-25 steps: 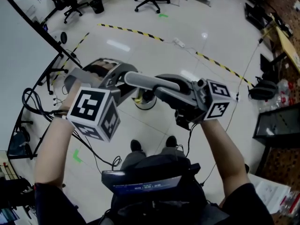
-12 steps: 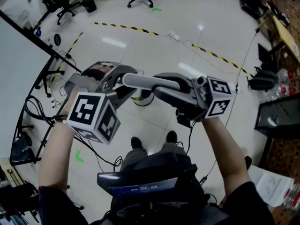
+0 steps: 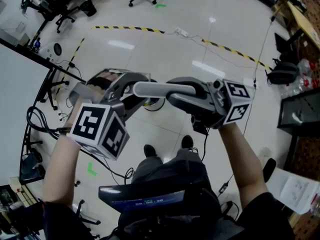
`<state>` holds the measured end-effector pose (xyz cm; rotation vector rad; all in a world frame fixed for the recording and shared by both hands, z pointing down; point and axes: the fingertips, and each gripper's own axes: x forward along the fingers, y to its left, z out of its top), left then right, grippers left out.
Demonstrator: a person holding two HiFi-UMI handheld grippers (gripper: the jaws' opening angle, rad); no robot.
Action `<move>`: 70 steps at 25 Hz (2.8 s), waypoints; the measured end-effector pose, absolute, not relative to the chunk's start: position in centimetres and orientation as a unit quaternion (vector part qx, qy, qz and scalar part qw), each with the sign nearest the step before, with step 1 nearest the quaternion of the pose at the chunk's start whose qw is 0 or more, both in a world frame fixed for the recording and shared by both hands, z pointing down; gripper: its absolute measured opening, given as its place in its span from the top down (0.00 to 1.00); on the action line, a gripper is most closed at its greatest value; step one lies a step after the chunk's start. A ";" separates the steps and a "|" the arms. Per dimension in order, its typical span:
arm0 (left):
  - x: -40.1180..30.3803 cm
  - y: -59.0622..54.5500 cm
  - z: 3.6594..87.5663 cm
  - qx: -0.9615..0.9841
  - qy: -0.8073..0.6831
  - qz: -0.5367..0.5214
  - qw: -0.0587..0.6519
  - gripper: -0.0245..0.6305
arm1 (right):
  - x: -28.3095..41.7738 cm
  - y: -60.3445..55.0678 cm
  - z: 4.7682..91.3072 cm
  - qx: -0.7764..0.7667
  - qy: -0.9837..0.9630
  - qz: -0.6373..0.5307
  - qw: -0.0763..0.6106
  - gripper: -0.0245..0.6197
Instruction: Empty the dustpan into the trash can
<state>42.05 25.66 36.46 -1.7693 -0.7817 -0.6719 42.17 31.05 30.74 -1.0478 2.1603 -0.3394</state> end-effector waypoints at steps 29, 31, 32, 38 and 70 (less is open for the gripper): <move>45.5 25.8 35.8 -0.813 -0.207 -0.331 0.432 0.78 | 47.2 30.2 28.9 -0.302 0.860 -0.181 0.370 0.79; 45.5 25.3 35.6 -0.817 -0.196 -0.333 0.429 0.78 | 47.2 29.6 28.7 -0.299 0.862 -0.184 0.365 0.79; 45.5 25.1 35.6 -0.817 -0.193 -0.334 0.428 0.78 | 47.2 29.5 28.7 -0.298 0.862 -0.186 0.365 0.79; 45.3 25.9 36.0 -0.815 -0.194 -0.337 0.430 0.78 | 47.2 30.3 29.3 -0.295 0.858 -0.187 0.375 0.79; 45.5 12.9 31.4 -0.895 -0.223 -0.202 0.330 0.77 | 47.9 15.3 24.7 -0.314 0.861 -0.201 0.346 0.76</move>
